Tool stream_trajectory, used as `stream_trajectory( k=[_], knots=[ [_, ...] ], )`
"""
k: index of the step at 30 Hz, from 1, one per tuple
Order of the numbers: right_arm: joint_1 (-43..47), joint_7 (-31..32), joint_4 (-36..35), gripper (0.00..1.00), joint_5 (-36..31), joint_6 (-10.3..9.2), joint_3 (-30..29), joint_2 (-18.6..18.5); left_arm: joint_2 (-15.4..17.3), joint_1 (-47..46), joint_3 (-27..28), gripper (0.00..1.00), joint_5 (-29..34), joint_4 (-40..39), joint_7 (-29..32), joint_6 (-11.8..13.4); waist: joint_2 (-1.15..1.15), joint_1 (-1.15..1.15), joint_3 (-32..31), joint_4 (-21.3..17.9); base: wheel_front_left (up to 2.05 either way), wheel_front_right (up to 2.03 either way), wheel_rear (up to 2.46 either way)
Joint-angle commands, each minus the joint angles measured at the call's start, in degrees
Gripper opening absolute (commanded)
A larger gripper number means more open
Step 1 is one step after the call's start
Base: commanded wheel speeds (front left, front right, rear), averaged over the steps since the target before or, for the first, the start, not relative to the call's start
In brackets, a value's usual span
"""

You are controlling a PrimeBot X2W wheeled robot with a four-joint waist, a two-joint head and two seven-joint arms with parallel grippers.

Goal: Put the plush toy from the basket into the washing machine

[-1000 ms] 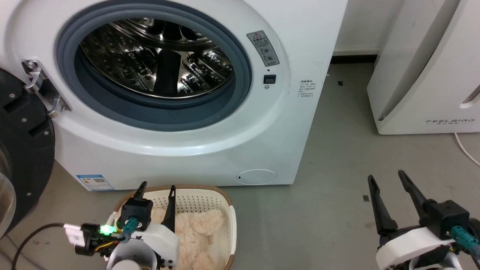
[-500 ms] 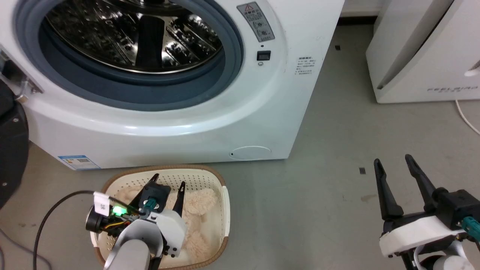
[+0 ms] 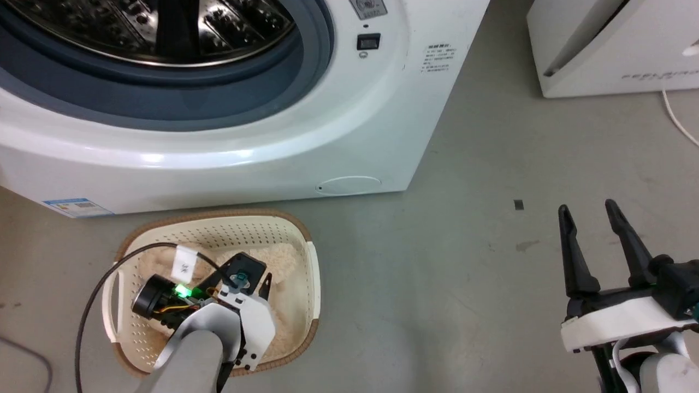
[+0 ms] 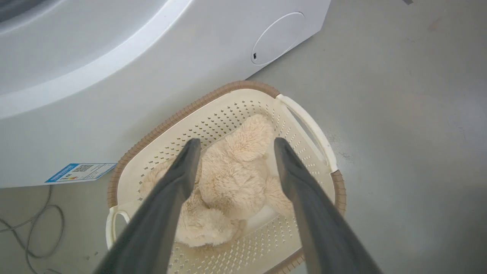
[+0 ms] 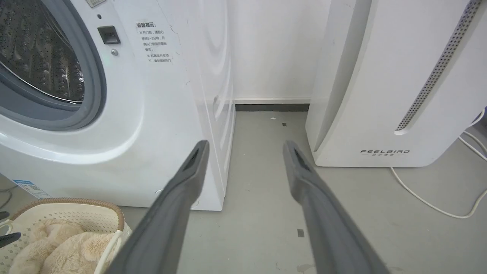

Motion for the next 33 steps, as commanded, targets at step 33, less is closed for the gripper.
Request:
stream_trajectory(
  k=[33],
  knots=[
    [-8.6, -4.2, -1.4, 1.00, 6.2, -0.04, -1.3, 0.0, 17.5, -22.5, -27.8, 1.00, -4.9, 20.1, 14.5, -2.1, 0.00, -0.01, 22.8, -6.8, 0.00, 0.00, 0.00]
  ],
)
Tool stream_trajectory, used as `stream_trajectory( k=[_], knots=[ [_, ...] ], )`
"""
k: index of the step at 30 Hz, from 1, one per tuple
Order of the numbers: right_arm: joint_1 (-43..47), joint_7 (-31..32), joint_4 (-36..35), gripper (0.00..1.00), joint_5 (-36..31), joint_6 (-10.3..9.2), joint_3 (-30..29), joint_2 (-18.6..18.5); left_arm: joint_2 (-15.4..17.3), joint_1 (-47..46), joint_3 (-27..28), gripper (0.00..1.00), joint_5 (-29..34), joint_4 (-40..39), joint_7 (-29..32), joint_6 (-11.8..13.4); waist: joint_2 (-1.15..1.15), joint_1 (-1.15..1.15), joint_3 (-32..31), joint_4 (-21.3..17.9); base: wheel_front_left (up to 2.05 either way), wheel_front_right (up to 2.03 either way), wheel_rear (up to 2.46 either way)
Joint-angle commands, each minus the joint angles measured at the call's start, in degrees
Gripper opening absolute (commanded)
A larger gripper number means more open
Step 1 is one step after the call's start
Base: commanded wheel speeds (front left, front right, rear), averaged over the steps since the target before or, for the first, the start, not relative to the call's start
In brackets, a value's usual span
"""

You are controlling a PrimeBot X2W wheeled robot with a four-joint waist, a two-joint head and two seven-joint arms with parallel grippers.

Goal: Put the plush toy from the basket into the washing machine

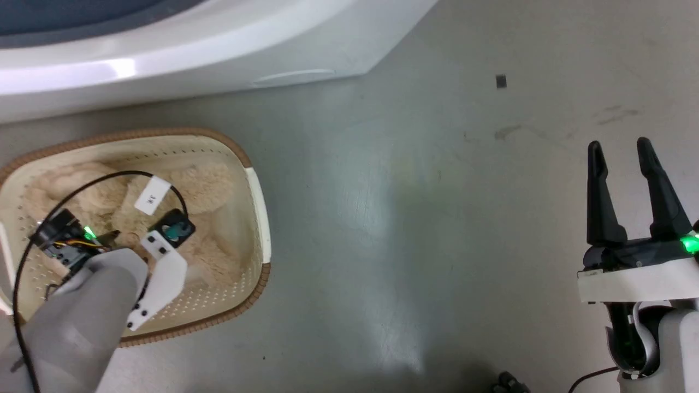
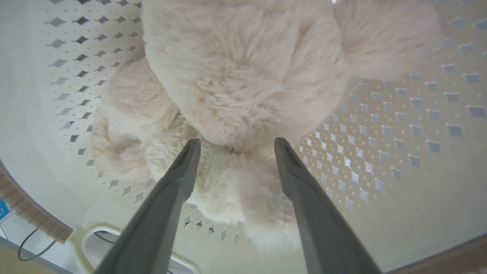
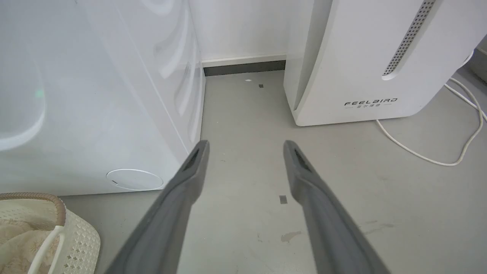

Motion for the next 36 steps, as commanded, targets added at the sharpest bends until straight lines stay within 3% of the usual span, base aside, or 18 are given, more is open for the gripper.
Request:
stream_trajectory(
  k=[1, 18, 20, 29, 36],
  knots=[
    [-1.2, -0.5, -0.3, 1.00, 0.5, -0.04, -0.3, 0.0, 0.8, -1.7, -1.1, 1.00, -0.4, 1.4, 0.5, -0.3, 0.00, -0.01, 1.8, -0.8, 0.00, 0.00, 0.00],
    [-4.7, -2.5, -0.4, 1.00, 2.4, -0.05, -1.4, 0.0, 5.1, -11.4, -9.4, 1.00, -3.6, 11.5, -0.2, -1.0, 0.00, -0.01, 10.4, -2.7, 0.00, 0.00, 0.00],
    [-5.0, -2.7, -0.4, 1.00, 2.5, -0.05, -1.6, 0.0, 5.5, -12.3, -10.3, 0.00, -4.3, 12.6, 0.1, -1.2, 0.00, -0.01, 11.2, -2.9, 0.00, 0.00, 0.00],
    [-6.6, -3.8, -0.5, 1.00, 2.9, -0.05, -2.5, 0.0, 7.0, -15.9, -16.4, 0.00, -8.4, 18.0, 1.3, -1.9, 0.00, -0.01, 14.5, -3.4, 0.00, 0.00, 0.00],
    [-6.3, -3.9, 0.4, 1.00, 2.6, -0.05, -2.4, 0.0, 6.4, -15.4, -19.9, 0.00, -12.2, 18.1, -0.4, -1.9, 0.00, -0.01, 12.1, -3.2, 0.00, 0.00, 0.00]
  ],
)
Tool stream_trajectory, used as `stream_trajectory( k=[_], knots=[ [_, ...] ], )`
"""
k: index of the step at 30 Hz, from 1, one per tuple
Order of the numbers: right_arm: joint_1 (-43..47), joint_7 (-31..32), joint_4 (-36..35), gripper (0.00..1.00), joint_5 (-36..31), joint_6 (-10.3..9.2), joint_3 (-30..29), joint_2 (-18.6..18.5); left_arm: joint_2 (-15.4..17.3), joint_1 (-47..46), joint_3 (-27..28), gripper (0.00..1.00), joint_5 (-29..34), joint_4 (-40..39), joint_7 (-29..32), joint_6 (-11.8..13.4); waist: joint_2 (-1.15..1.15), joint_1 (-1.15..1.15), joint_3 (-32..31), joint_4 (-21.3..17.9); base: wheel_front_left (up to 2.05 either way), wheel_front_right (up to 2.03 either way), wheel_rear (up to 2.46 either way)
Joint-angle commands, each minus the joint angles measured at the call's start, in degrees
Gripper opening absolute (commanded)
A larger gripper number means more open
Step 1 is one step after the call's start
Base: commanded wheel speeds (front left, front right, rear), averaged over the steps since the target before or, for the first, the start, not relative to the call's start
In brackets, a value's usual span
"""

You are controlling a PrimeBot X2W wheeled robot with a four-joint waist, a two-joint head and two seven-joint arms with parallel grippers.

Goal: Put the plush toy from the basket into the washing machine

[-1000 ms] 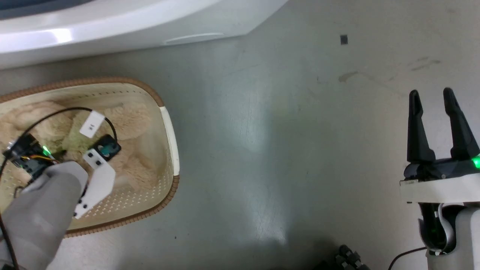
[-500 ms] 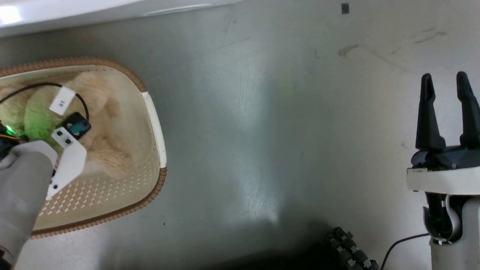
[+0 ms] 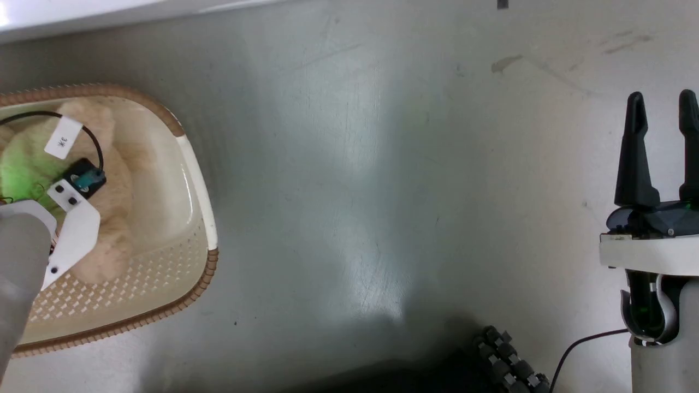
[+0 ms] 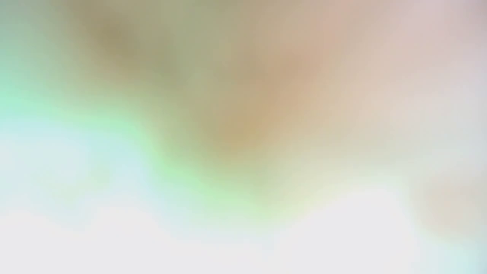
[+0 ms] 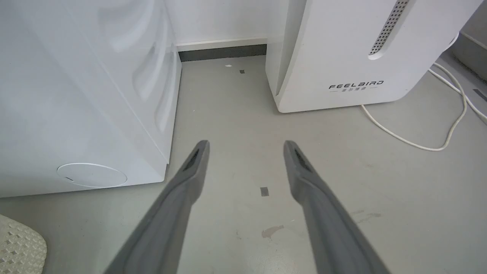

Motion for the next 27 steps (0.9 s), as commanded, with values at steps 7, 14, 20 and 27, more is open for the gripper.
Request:
stream_trajectory(
  k=[7, 14, 20, 27],
  knots=[
    [0.8, -0.2, 2.1, 1.00, -0.7, -0.05, -0.1, 0.0, -0.7, 2.5, -3.4, 0.00, -4.1, 0.2, -2.8, -0.2, 0.00, 0.00, -5.5, 0.9, 0.00, 0.00, 0.00],
    [3.6, -0.2, 4.9, 1.00, -1.8, -0.05, -0.8, 0.0, -3.6, 5.7, -6.2, 0.00, -9.2, -1.2, -6.4, -0.2, 0.00, 0.00, -13.2, 2.9, 0.00, 0.00, 0.00],
    [6.4, -0.2, 6.8, 1.00, -3.2, -0.05, -1.0, 0.0, -6.0, 8.5, -7.6, 0.00, -13.5, -1.9, -10.0, -0.2, 0.00, 0.00, -20.1, 5.4, 0.00, 0.00, 0.00],
    [10.7, -0.2, 8.3, 1.00, -4.7, -0.05, -2.3, 0.0, -9.7, 13.9, -8.8, 0.00, -17.1, -2.2, -15.3, 0.9, 0.00, 0.00, -28.2, 9.2, 0.00, 0.00, 0.00]
  ],
)
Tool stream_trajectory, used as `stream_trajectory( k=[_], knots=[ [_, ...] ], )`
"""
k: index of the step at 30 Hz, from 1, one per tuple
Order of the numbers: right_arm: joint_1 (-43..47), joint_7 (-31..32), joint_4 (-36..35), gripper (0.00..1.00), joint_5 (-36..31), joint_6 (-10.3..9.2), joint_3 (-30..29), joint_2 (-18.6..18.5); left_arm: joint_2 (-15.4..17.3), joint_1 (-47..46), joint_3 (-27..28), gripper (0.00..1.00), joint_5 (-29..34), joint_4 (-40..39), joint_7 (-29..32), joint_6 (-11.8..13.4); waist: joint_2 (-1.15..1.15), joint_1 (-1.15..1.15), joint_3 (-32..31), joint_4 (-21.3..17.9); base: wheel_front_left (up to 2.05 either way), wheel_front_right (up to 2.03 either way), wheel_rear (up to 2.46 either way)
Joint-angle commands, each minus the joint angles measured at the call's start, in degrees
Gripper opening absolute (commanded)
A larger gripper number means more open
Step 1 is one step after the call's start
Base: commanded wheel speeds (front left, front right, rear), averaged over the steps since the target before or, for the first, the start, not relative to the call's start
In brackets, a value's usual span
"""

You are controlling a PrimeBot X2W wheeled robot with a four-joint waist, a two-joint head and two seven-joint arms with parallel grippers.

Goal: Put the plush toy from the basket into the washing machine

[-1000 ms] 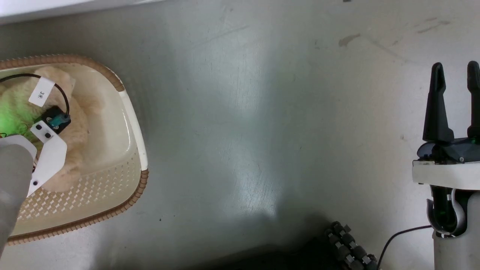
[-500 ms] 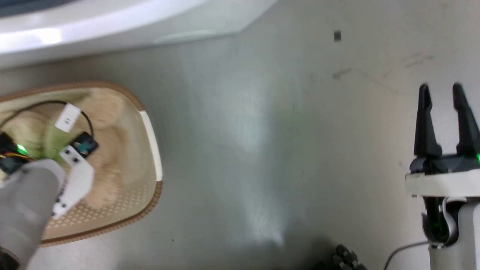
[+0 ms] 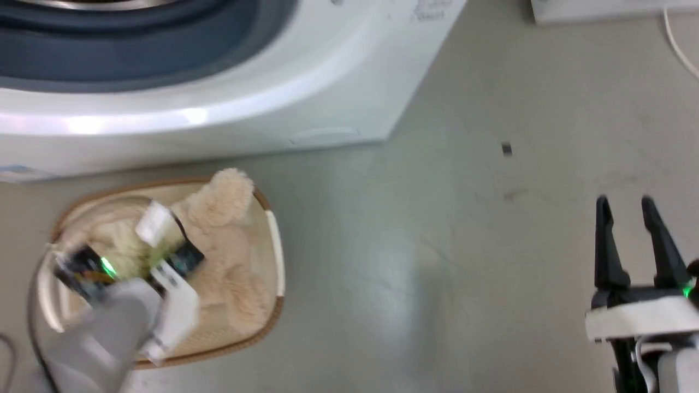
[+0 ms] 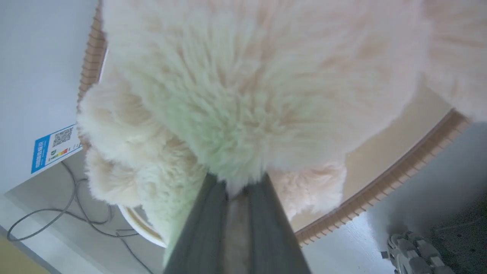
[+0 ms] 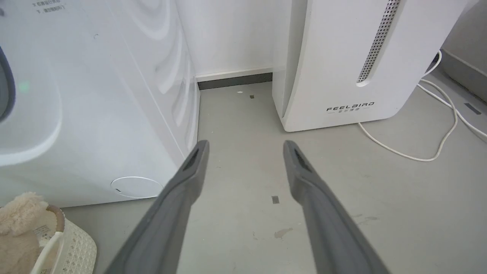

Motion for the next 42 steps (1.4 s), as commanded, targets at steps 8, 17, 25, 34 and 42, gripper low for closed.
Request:
stream_trajectory(
  k=[8, 17, 25, 34, 42],
  knots=[
    [5.6, -0.2, 1.1, 1.00, -1.9, -0.05, -1.9, 0.0, -6.0, 9.7, 1.4, 0.00, -2.3, 1.1, -10.0, 6.0, 0.00, 0.00, -12.2, 6.7, 0.00, 0.00, 0.00],
    [8.4, -0.2, 1.8, 1.00, -2.4, -0.05, -2.6, 0.0, -7.8, 9.7, 4.0, 0.00, -5.1, 1.0, -14.9, 8.1, 0.00, 0.00, -16.8, 9.1, 0.00, 0.00, 0.00],
    [10.6, -0.2, 2.2, 1.00, -2.5, -0.05, -2.9, 0.0, -8.3, 9.9, 6.9, 0.00, -6.9, -2.9, -17.6, 12.1, 0.00, 0.00, -20.5, 10.3, 0.00, 0.00, 0.00],
    [12.2, -0.2, 1.9, 1.00, -3.1, -0.05, -3.5, 0.0, -3.8, 12.7, 13.3, 0.00, -5.9, -18.9, -18.0, 19.9, 0.00, 0.00, -22.7, 11.0, 0.00, 0.00, 0.00],
    [11.6, -0.2, 1.2, 1.00, -3.4, -0.05, -3.0, 0.0, 0.7, 15.3, 20.7, 0.00, -4.0, -31.9, -18.0, 25.0, 0.00, 0.00, -21.3, 10.3, 0.00, 0.00, 0.00]
  ],
)
